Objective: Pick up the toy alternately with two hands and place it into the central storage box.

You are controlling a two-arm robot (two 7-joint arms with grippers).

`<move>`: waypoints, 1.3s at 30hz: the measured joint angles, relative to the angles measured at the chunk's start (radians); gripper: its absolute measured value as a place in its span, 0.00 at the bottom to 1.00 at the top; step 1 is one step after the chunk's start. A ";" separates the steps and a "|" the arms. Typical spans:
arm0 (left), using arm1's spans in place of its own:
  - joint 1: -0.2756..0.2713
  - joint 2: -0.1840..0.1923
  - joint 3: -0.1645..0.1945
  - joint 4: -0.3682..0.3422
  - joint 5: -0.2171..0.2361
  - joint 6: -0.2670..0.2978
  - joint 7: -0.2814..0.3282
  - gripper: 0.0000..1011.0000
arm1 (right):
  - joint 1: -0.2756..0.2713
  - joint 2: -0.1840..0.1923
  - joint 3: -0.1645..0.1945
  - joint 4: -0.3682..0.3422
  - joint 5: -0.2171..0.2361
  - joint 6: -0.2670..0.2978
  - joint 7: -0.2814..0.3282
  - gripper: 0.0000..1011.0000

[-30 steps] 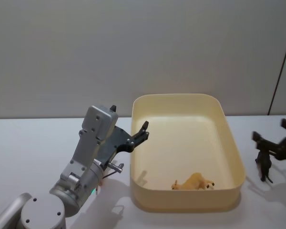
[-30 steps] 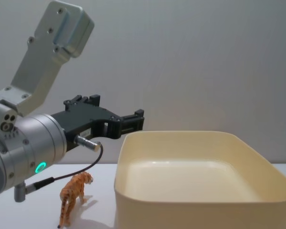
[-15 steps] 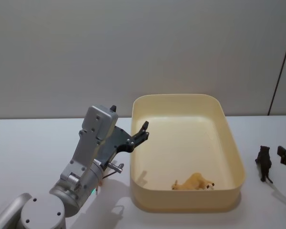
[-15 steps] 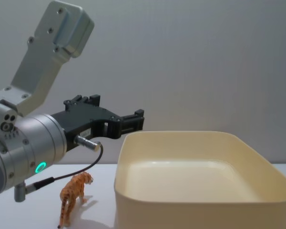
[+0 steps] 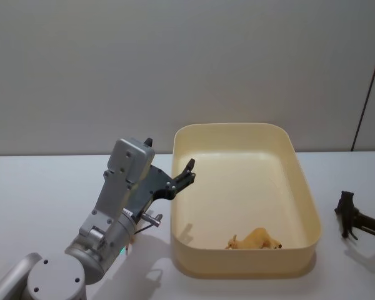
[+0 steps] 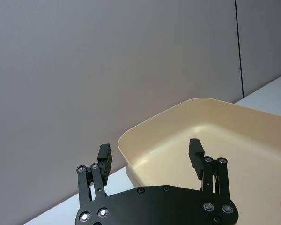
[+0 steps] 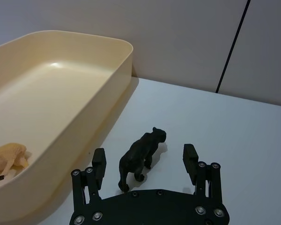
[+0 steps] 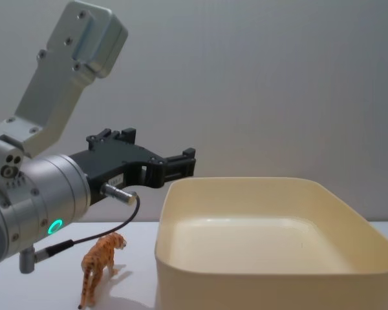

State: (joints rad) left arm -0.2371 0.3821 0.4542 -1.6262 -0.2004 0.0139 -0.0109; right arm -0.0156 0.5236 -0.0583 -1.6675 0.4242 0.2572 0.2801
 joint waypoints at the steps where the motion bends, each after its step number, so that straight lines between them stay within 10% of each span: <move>1: 0.000 0.000 0.000 0.000 0.000 0.000 0.000 0.99 | 0.004 -0.004 -0.003 0.006 -0.003 0.001 0.000 0.99; 23: 0.000 0.000 0.000 0.000 0.000 0.000 0.000 0.99 | 0.100 -0.088 -0.076 0.139 -0.106 0.003 -0.038 0.98; 39: 0.000 0.000 0.000 0.000 0.000 0.000 0.000 0.99 | 0.129 -0.114 -0.096 0.178 -0.136 -0.008 -0.048 0.56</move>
State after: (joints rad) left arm -0.2372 0.3821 0.4542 -1.6262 -0.2004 0.0139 -0.0109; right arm 0.1136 0.4095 -0.1548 -1.4890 0.2884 0.2497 0.2320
